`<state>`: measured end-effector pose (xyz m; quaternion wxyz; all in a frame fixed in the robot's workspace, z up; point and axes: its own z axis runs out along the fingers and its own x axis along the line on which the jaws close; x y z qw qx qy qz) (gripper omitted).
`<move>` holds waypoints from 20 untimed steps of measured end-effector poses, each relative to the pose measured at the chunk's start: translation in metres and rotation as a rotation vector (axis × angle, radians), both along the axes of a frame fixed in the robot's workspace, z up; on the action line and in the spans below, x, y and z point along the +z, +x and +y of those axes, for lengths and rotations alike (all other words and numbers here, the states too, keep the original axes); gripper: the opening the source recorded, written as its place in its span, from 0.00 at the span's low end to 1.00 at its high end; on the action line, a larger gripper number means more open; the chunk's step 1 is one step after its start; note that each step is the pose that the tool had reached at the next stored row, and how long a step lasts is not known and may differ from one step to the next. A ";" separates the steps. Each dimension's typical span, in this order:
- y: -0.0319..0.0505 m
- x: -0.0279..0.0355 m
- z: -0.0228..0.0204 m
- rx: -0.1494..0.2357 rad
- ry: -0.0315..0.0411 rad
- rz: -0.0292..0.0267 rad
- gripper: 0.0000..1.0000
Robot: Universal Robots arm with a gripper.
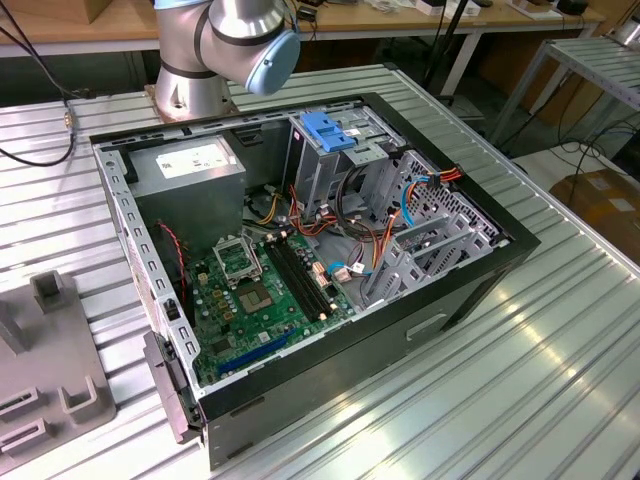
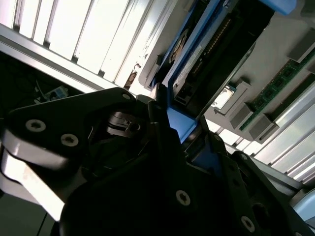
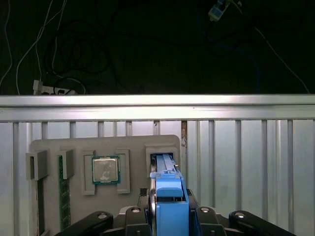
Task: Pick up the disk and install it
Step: 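Pick up the disk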
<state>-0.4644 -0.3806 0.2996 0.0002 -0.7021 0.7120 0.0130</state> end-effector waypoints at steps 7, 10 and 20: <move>0.0000 -0.0004 0.0000 -0.016 0.0001 -0.0001 0.37; 0.0000 -0.0004 0.0000 -0.012 0.0001 -0.0001 0.37; 0.0001 0.0000 0.0000 -0.005 0.0001 -0.0004 0.37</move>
